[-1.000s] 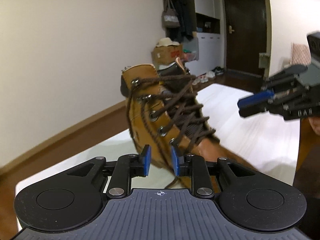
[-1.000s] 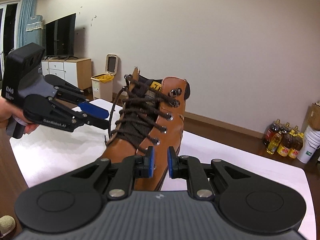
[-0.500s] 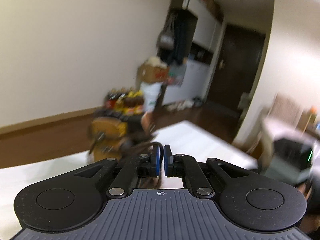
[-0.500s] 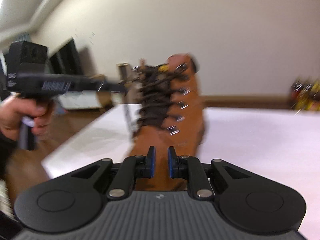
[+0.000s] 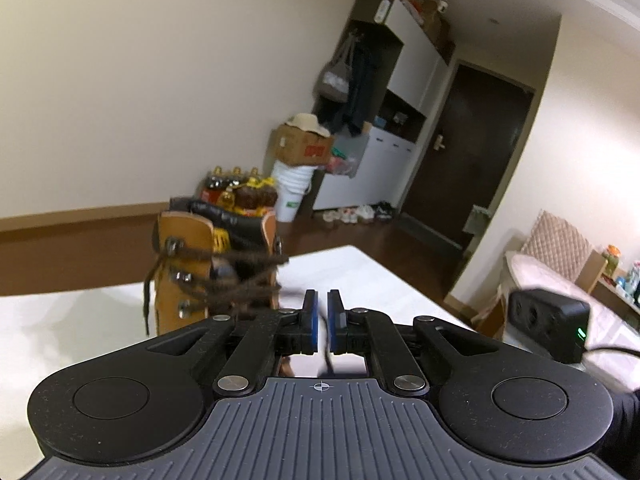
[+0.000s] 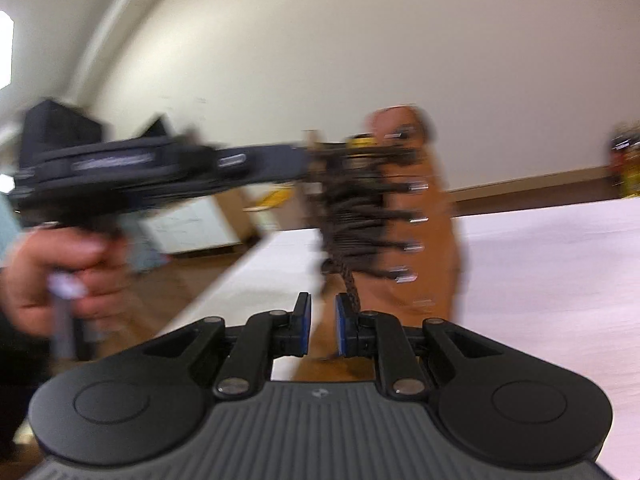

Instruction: Lace up shoes with both hands

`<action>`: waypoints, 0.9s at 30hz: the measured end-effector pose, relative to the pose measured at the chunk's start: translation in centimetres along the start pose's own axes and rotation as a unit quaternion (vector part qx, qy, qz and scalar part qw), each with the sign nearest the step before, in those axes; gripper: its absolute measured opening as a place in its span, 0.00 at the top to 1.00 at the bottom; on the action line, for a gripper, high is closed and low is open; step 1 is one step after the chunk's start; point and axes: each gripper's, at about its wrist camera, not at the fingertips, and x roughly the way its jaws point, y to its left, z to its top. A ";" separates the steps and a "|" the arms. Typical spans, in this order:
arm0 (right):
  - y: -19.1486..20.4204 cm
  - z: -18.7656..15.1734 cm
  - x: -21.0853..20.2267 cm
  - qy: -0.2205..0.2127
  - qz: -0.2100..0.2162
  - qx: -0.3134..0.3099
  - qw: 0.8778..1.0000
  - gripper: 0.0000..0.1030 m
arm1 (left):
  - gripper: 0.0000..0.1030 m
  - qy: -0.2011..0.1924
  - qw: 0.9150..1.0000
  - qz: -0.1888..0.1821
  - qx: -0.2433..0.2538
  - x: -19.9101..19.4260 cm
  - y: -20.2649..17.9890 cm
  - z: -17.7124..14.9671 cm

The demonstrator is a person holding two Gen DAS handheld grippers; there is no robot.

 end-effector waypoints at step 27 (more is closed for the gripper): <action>-7.5 -3.1 2.4 0.045 0.102 0.224 0.968 0.96 | 0.82 0.091 0.942 0.102 0.306 1.9 -6.3 -4.1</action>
